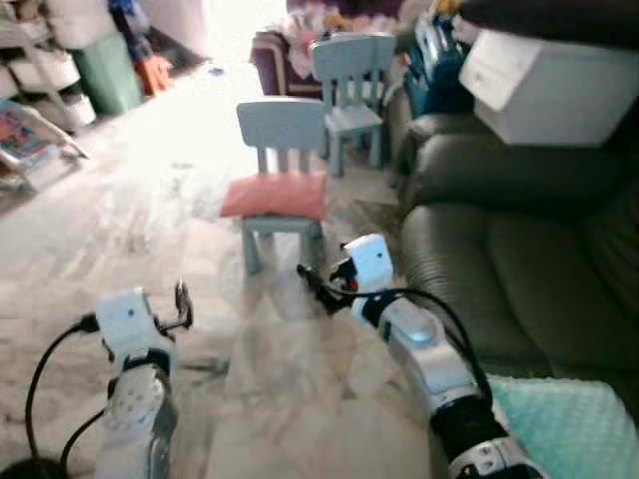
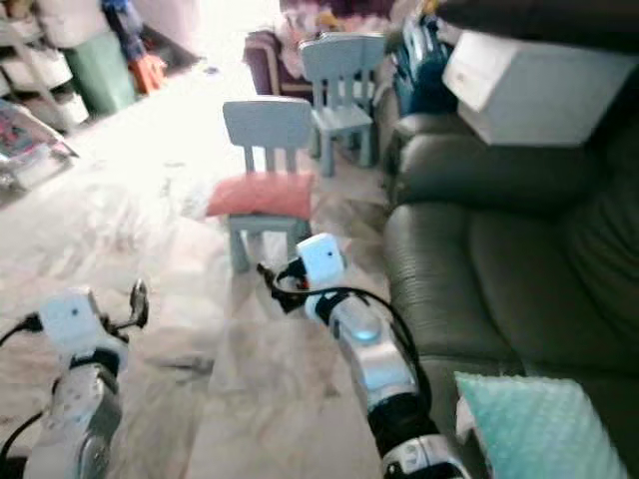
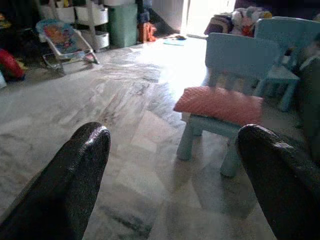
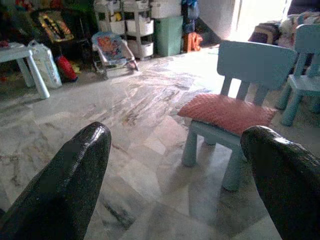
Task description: Move the pillow to the sofa
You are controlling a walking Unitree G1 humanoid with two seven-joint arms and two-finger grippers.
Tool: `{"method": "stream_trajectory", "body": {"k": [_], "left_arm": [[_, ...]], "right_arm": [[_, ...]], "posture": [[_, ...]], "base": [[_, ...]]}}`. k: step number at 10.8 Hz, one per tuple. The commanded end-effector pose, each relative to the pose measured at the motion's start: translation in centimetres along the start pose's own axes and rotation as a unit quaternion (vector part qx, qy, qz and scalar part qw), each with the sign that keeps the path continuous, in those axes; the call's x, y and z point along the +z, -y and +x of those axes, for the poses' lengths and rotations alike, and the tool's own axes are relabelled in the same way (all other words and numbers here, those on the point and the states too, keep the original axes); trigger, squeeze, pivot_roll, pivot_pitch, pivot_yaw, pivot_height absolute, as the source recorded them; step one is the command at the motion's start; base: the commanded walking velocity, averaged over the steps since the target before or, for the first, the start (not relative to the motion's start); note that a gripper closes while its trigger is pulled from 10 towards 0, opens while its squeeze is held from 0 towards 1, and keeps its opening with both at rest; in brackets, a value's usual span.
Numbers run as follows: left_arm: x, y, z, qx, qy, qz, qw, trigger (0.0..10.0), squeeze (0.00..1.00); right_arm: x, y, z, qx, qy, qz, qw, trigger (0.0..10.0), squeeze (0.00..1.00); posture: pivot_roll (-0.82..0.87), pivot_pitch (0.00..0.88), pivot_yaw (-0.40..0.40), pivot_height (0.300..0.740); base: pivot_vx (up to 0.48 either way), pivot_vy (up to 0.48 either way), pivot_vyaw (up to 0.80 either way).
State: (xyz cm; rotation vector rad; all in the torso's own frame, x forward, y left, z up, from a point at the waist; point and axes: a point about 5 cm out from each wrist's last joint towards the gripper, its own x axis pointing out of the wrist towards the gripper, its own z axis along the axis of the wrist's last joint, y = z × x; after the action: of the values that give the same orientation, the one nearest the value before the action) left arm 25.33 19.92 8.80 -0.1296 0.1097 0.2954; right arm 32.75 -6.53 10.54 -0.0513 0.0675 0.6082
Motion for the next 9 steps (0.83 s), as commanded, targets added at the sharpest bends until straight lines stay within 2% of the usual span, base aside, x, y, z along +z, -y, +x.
{"method": "stream_trajectory", "body": {"k": [1,9], "left_arm": [[-0.15,-0.02,-0.08,0.0,-0.007,0.002,1.0,10.0,0.0],[-0.29,-0.09,0.03,0.009,-0.01,-0.003,1.0,10.0,0.0]], "right_arm": [[0.13,0.36,-0.13,-0.005,0.002,-0.002,1.0,10.0,0.0],[0.3,0.46,-0.08,-0.006,0.004,-0.003,1.0,10.0,0.0]], "posture": [[-0.17,0.0,0.046,0.74],[-0.18,0.0,0.046,0.74]], "base": [[0.0,0.48,0.0],[0.0,0.465,0.0]]}}
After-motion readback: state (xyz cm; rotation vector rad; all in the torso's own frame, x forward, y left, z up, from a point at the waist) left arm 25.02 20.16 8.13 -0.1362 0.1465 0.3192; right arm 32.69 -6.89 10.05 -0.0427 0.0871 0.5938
